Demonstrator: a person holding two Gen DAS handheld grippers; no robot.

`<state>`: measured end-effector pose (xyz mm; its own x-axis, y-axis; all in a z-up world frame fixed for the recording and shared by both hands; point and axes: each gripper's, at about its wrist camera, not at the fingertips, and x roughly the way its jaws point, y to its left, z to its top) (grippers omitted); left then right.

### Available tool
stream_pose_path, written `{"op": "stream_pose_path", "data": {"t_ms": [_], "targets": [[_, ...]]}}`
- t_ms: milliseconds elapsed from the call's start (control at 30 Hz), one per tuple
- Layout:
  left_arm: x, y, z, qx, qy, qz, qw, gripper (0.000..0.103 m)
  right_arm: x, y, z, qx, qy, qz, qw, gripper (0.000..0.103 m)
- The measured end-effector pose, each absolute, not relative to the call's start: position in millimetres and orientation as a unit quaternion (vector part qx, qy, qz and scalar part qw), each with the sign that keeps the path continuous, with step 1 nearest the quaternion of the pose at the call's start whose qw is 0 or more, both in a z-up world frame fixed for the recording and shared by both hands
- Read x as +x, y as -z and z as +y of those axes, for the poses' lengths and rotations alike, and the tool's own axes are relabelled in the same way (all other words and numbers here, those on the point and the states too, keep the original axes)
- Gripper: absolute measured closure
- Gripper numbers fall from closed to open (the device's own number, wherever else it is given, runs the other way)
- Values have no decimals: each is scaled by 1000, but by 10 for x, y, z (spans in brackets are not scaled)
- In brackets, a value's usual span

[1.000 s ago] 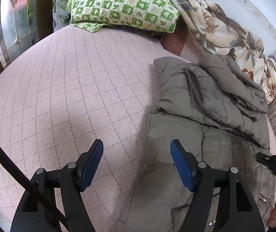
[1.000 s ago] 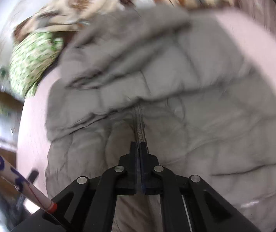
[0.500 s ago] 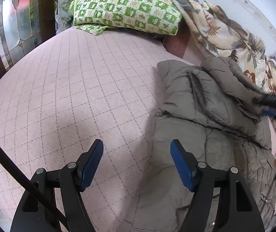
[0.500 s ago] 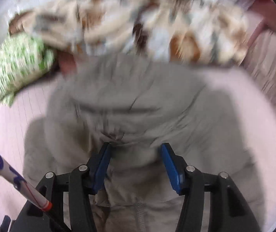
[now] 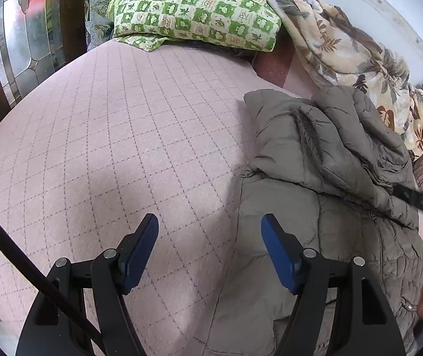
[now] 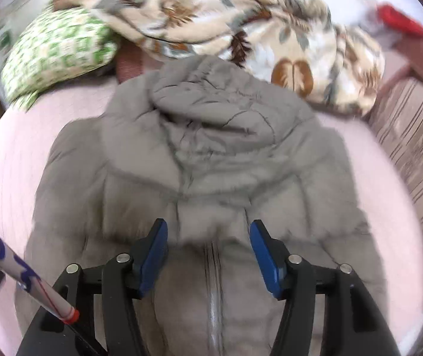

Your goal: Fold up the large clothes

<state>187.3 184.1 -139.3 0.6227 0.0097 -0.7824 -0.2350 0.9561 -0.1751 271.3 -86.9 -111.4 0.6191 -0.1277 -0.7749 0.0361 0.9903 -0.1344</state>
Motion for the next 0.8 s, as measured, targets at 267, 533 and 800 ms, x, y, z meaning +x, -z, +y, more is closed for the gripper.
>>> {"op": "stream_pose_path", "data": {"t_ms": [267, 533, 800], "targets": [[1812, 1405, 1790, -119, -83, 428, 892, 32, 2420, 1158, -614, -132, 46, 403, 905, 38], [1759, 1387, 1887, -115, -94, 425, 893, 32, 3114, 1589, -121, -40, 32, 455, 889, 38], [1798, 1396, 2107, -136, -103, 428, 887, 32, 3179, 1645, -61, -96, 27, 463, 881, 25]]}}
